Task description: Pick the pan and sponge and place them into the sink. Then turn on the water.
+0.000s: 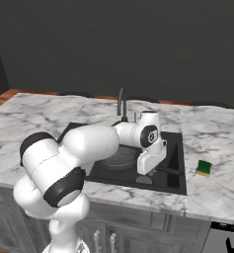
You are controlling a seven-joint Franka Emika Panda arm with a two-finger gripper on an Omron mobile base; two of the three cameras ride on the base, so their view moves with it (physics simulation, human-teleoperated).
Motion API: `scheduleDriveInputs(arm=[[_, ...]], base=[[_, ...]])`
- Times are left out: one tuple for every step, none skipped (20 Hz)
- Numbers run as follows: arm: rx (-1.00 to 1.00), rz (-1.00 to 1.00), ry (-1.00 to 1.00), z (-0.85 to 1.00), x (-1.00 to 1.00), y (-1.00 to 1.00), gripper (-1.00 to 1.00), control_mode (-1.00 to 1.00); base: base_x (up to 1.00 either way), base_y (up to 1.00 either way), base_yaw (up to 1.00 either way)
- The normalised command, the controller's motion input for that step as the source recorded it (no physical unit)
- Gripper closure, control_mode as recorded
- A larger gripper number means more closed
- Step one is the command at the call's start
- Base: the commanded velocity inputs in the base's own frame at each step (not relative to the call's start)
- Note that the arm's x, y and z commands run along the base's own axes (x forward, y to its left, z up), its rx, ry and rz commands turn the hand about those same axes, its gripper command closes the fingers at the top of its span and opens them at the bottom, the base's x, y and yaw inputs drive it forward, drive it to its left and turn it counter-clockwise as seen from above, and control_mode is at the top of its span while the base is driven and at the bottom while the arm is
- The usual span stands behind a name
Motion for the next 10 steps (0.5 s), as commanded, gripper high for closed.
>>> scheduleDriveInputs(arm=[[0.00, -0.06, 0.03, -0.34, 0.29, 0.00, 1.00, -1.00], [0.00, -0.05, 0.01, -0.32, 0.29, 0.00, 1.00, -1.00], [0.01, -0.05, 0.01, -0.32, 0.29, -0.01, 1.00, -1.00], [0.01, -0.05, 0.00, -0.30, 0.26, -0.01, 1.00, -1.00], [0.01, -0.05, 0.00, -0.29, 0.26, 0.00, 1.00, -1.00], [0.01, -0.05, 0.00, -0.27, 0.26, 0.00, 1.00, -1.00], [0.00, -0.05, 0.01, -0.31, 0.24, 0.00, 1.00, -1.00], [0.00, -0.04, 0.00, -0.36, 0.16, 0.00, 1.00, -1.00], [0.00, -0.04, 0.00, -0.36, 0.16, 0.00, 1.00, -1.00], [0.00, -0.05, 0.00, -0.36, 0.21, 0.00, 1.00, -1.00]], base=[[0.00, 0.00, 0.00], [0.00, 0.00, 0.00], [0.00, 0.00, 0.00], [0.00, 0.00, 0.00], [0.00, 0.00, 0.00], [0.00, 0.00, 0.00], [0.00, 0.00, 0.00], [0.00, 0.00, 0.00], [0.00, 0.00, 0.00], [0.00, 0.00, 0.00]])
